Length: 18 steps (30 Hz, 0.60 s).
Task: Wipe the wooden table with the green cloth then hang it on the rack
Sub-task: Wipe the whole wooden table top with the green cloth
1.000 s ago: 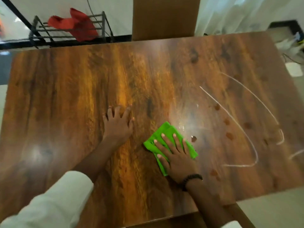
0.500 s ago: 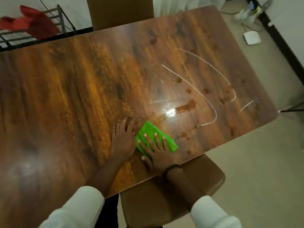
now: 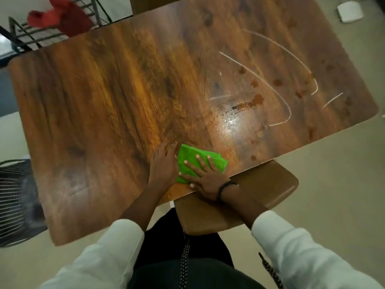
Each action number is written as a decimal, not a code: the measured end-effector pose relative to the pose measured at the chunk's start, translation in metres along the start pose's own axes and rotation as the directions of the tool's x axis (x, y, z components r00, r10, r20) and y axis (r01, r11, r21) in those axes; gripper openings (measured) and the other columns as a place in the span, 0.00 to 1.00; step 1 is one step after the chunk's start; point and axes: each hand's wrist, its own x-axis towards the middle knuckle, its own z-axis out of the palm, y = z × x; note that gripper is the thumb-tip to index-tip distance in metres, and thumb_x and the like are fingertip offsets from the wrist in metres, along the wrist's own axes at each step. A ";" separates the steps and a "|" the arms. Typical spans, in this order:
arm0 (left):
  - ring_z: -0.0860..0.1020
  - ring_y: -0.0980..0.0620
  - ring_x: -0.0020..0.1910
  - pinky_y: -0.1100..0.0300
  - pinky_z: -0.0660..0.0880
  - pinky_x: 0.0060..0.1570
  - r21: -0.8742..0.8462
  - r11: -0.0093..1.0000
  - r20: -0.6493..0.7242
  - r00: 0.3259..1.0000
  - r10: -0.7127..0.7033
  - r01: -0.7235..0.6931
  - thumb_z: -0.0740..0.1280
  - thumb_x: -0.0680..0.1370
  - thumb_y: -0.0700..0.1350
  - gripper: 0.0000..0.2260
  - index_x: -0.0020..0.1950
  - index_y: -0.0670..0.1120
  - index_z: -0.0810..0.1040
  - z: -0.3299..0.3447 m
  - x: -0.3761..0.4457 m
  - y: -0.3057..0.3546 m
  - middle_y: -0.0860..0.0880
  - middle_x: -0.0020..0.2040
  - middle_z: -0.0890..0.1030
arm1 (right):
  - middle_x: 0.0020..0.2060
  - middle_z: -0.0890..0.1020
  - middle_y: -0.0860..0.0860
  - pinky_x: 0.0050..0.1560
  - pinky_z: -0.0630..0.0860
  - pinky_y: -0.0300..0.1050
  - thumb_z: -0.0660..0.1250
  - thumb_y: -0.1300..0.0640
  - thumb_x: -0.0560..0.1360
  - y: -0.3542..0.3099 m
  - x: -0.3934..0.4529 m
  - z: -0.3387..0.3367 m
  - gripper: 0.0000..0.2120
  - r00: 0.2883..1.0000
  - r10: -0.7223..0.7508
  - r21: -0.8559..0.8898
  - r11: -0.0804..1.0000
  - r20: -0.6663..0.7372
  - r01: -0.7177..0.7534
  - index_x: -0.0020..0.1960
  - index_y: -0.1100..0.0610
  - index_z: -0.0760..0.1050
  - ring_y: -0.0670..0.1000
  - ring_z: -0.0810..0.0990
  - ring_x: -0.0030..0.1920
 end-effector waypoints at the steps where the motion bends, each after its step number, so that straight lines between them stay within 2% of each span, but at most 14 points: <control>1: 0.68 0.39 0.67 0.41 0.68 0.64 -0.012 1.000 0.001 1.000 -0.011 0.011 0.59 0.77 0.44 0.23 0.73 0.48 0.65 0.001 -0.008 -0.005 0.39 0.70 0.67 | 0.79 0.42 0.45 0.73 0.33 0.66 0.42 0.41 0.82 -0.008 0.002 0.004 0.24 0.999 -0.038 -0.019 0.999 0.007 0.038 0.77 0.36 0.42 0.61 0.34 0.76; 4: 0.70 0.40 0.66 0.42 0.70 0.63 0.021 0.999 0.013 1.000 -0.028 0.028 0.59 0.77 0.47 0.23 0.72 0.49 0.65 0.004 -0.024 -0.019 0.41 0.69 0.68 | 0.78 0.44 0.42 0.75 0.37 0.63 0.41 0.42 0.80 0.008 -0.001 -0.001 0.25 0.991 -0.133 -0.085 0.987 0.020 0.135 0.77 0.36 0.43 0.59 0.39 0.77; 6: 0.68 0.40 0.67 0.41 0.69 0.64 0.046 0.998 0.029 0.999 -0.043 0.042 0.58 0.77 0.48 0.23 0.72 0.49 0.65 0.006 -0.028 -0.025 0.41 0.70 0.67 | 0.78 0.45 0.41 0.76 0.41 0.61 0.42 0.42 0.80 0.039 -0.011 -0.012 0.25 0.996 -0.083 -0.100 0.991 0.035 0.087 0.76 0.35 0.40 0.56 0.40 0.78; 8: 0.67 0.40 0.69 0.41 0.67 0.66 0.058 0.998 0.042 0.998 -0.035 0.033 0.59 0.78 0.48 0.23 0.73 0.49 0.65 0.006 -0.031 -0.027 0.41 0.71 0.66 | 0.77 0.42 0.40 0.76 0.43 0.61 0.45 0.42 0.82 0.073 -0.030 -0.015 0.25 0.993 0.121 -0.063 0.991 -0.015 -0.121 0.74 0.33 0.37 0.56 0.40 0.78; 9: 0.66 0.40 0.70 0.41 0.67 0.66 0.055 0.998 0.048 0.999 -0.024 0.021 0.60 0.78 0.48 0.22 0.73 0.48 0.64 0.006 -0.031 -0.027 0.41 0.72 0.65 | 0.76 0.40 0.39 0.76 0.44 0.61 0.47 0.43 0.83 0.089 -0.042 -0.015 0.25 0.963 0.264 -0.007 0.964 -0.048 -0.265 0.73 0.32 0.35 0.56 0.40 0.78; 11: 0.66 0.41 0.69 0.41 0.68 0.65 0.038 0.999 0.045 0.999 0.011 -0.013 0.60 0.78 0.48 0.22 0.73 0.47 0.65 0.005 -0.032 -0.025 0.41 0.71 0.66 | 0.77 0.39 0.41 0.76 0.46 0.63 0.47 0.44 0.83 0.105 -0.060 -0.015 0.26 0.852 0.519 0.141 0.851 -0.071 -0.506 0.72 0.32 0.34 0.59 0.41 0.78; 13: 0.66 0.41 0.69 0.42 0.68 0.65 0.014 1.000 0.048 0.999 0.023 -0.023 0.60 0.78 0.48 0.22 0.73 0.47 0.66 0.002 -0.034 -0.020 0.41 0.72 0.66 | 0.78 0.41 0.44 0.75 0.46 0.66 0.50 0.47 0.84 0.094 -0.056 -0.020 0.28 0.761 0.647 0.244 0.744 -0.030 -0.622 0.75 0.35 0.35 0.62 0.41 0.78; 14: 0.66 0.42 0.69 0.42 0.68 0.66 -0.004 1.000 0.056 0.998 0.022 -0.021 0.60 0.78 0.48 0.23 0.73 0.47 0.65 0.001 -0.034 -0.017 0.42 0.72 0.65 | 0.79 0.42 0.46 0.75 0.46 0.67 0.53 0.49 0.83 0.081 -0.048 -0.024 0.30 0.751 0.660 0.270 0.724 -0.007 -0.635 0.76 0.37 0.37 0.63 0.41 0.77; 16: 0.66 0.42 0.70 0.43 0.67 0.67 -0.030 0.999 0.077 0.996 0.042 -0.040 0.59 0.79 0.48 0.23 0.74 0.49 0.64 0.001 -0.032 -0.006 0.43 0.73 0.64 | 0.79 0.42 0.46 0.73 0.47 0.68 0.56 0.51 0.82 0.048 -0.031 -0.028 0.32 0.782 0.622 0.277 0.747 0.030 -0.605 0.78 0.39 0.41 0.65 0.41 0.77; 18: 0.65 0.43 0.70 0.45 0.66 0.68 -0.040 0.997 0.113 0.991 0.073 -0.069 0.58 0.80 0.50 0.23 0.75 0.51 0.63 0.001 -0.029 0.010 0.44 0.74 0.63 | 0.79 0.42 0.45 0.74 0.47 0.68 0.54 0.53 0.83 0.026 -0.025 -0.024 0.31 0.821 0.570 0.266 0.787 0.028 -0.556 0.78 0.38 0.42 0.65 0.40 0.77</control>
